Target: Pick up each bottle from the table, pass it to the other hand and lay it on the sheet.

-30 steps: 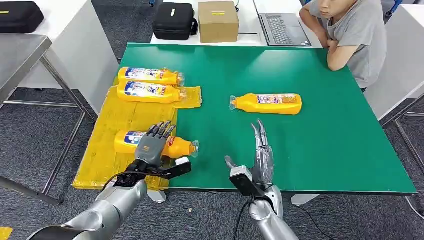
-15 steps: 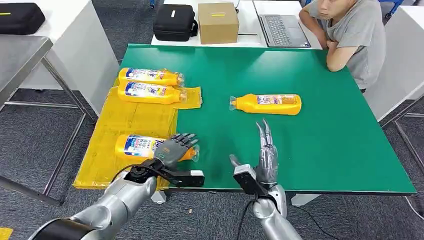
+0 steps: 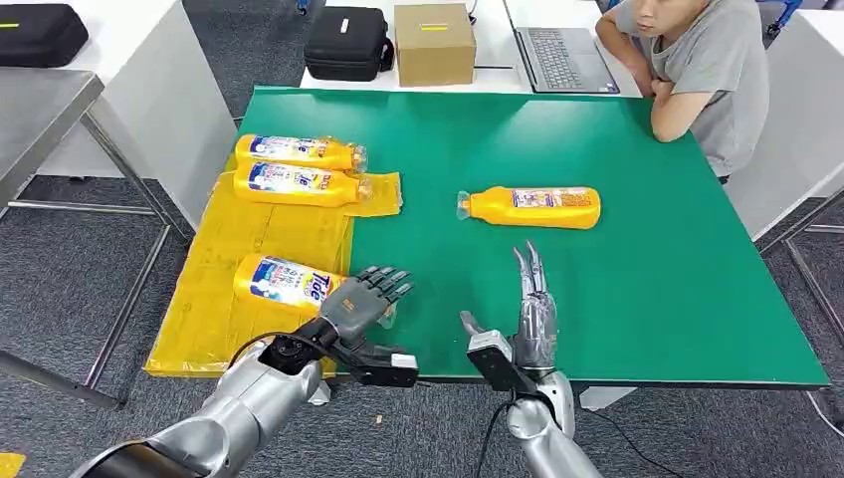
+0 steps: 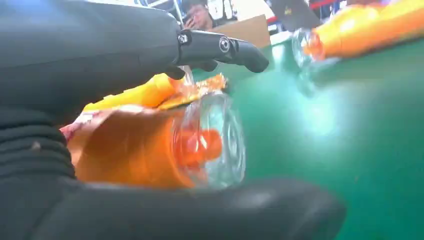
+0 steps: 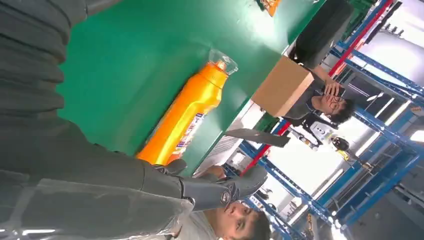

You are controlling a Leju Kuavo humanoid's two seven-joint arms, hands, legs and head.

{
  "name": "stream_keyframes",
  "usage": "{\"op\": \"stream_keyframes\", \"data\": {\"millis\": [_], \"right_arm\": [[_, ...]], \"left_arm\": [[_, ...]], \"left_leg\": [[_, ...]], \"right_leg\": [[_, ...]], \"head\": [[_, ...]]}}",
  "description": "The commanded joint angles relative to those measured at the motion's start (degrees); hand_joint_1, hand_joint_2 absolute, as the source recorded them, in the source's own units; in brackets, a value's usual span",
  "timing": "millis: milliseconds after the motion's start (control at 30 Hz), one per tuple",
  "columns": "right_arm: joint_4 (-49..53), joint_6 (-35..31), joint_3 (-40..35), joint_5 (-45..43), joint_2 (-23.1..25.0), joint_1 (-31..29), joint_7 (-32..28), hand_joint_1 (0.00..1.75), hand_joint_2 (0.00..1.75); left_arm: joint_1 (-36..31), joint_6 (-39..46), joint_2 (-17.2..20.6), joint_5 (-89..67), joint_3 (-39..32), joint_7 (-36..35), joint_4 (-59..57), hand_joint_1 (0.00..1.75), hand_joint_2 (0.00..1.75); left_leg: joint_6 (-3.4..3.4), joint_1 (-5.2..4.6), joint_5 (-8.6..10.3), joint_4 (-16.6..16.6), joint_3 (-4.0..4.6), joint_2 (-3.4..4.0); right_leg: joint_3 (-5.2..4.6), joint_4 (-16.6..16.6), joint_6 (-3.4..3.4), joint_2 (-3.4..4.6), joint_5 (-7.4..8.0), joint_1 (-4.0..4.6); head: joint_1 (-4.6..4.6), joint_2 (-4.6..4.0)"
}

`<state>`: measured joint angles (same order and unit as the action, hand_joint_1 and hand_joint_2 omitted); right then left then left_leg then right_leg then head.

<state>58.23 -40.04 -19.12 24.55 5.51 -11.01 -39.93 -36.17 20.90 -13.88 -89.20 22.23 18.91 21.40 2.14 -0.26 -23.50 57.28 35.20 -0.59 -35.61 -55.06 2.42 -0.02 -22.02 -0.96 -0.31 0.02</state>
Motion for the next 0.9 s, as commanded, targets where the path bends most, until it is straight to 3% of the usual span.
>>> {"op": "stream_keyframes", "data": {"millis": [33, 133, 267, 300, 367, 600, 667, 800, 900], "right_arm": [[-0.22, 0.04, 1.87, 0.61, -0.1, -0.8, -0.07, 0.0, 1.75], [-0.01, 0.04, 2.22, 0.91, -0.13, -0.52, -0.07, 0.0, 1.75], [0.92, 0.04, 3.12, 1.77, 0.11, 0.42, -0.07, 0.0, 1.75], [1.1, 0.04, 3.16, 1.95, 0.18, 0.52, -0.07, 0.0, 1.75], [1.31, 0.04, 3.04, 1.93, 0.24, 0.49, -0.07, 0.0, 1.75], [1.31, 0.04, 3.04, 1.93, 0.24, 0.49, -0.07, 0.0, 1.75], [1.42, 0.04, 2.67, 1.59, 0.09, 0.32, -0.07, 0.0, 1.75], [2.45, 0.04, 0.27, -3.4, -0.95, -0.05, -0.07, 0.0, 1.75], [7.49, 0.04, 0.74, -4.5, -0.64, 1.14, -0.07, 0.0, 1.75]], "left_arm": [[-1.81, 1.27, 1.1, 0.92, 3.86, 0.34, 0.71, 0.0, 0.0], [-1.56, 2.03, 0.98, 1.5, 4.1, 1.19, 1.36, 0.0, 0.0], [-0.49, 10.19, 0.56, 4.7, 4.58, 3.88, 5.47, 0.0, 0.0], [-0.28, 11.18, 0.25, 6.65, 4.43, 5.58, 6.45, 0.0, 1.75], [0.6, 7.98, -0.08, 12.51, 4.13, 10.39, 8.65, 0.0, 1.75], [0.6, 7.98, -0.08, 12.51, 4.13, 10.39, 8.65, 0.0, 1.75], [1.49, 5.15, 0.23, 16.18, 4.86, 14.31, 9.78, 0.0, 1.75], [3.69, 4.37, 0.33, 28.77, 3.53, 21.09, 14.95, 0.0, 1.75], [4.35, 8.53, 1.46, 42.84, 5.94, 21.09, 19.92, 0.0, 1.75]], "left_leg": [[-0.09, 0.05, -0.08, 0.02, -0.12, 0.05], [-0.1, 0.04, -0.08, 0.0, -0.14, 0.05], [-0.1, 0.04, -0.1, 0.01, -0.18, 0.01], [-0.15, 0.09, -0.21, 0.09, -0.26, 0.02], [-0.13, 0.06, -0.19, 0.07, -0.24, 0.04], [-0.12, 0.05, -0.15, 0.05, -0.19, 0.08], [-0.14, 0.06, -0.17, 0.05, -0.22, 0.11], [-0.1, 0.04, -0.13, 0.02, -0.16, 0.09], [-0.12, 0.05, -0.22, 0.08, -0.22, 0.17]], "right_leg": [[0.12, -0.01, -0.08, 0.02, -0.07, 0.05], [0.11, -0.01, -0.08, 0.02, -0.08, 0.04], [0.15, -0.02, -0.09, -0.03, -0.12, 0.05], [0.26, -0.07, -0.13, -0.04, -0.21, 0.1], [0.22, -0.06, -0.11, -0.01, -0.19, 0.07], [0.16, -0.04, -0.1, 0.03, -0.13, 0.06], [0.18, -0.04, -0.12, 0.06, -0.14, 0.07], [0.12, -0.01, -0.08, 0.04, -0.11, 0.05], [0.16, -0.07, -0.1, 0.11, -0.17, 0.06]], "head": [[-0.02, 0.0], [0.0, 0.0], [0.0, 0.0], [-0.02, 0.0], [0.0, 0.0], [-0.02, 0.0], [0.0, 0.0], [0.0, 0.0], [0.0, 0.0]]}}
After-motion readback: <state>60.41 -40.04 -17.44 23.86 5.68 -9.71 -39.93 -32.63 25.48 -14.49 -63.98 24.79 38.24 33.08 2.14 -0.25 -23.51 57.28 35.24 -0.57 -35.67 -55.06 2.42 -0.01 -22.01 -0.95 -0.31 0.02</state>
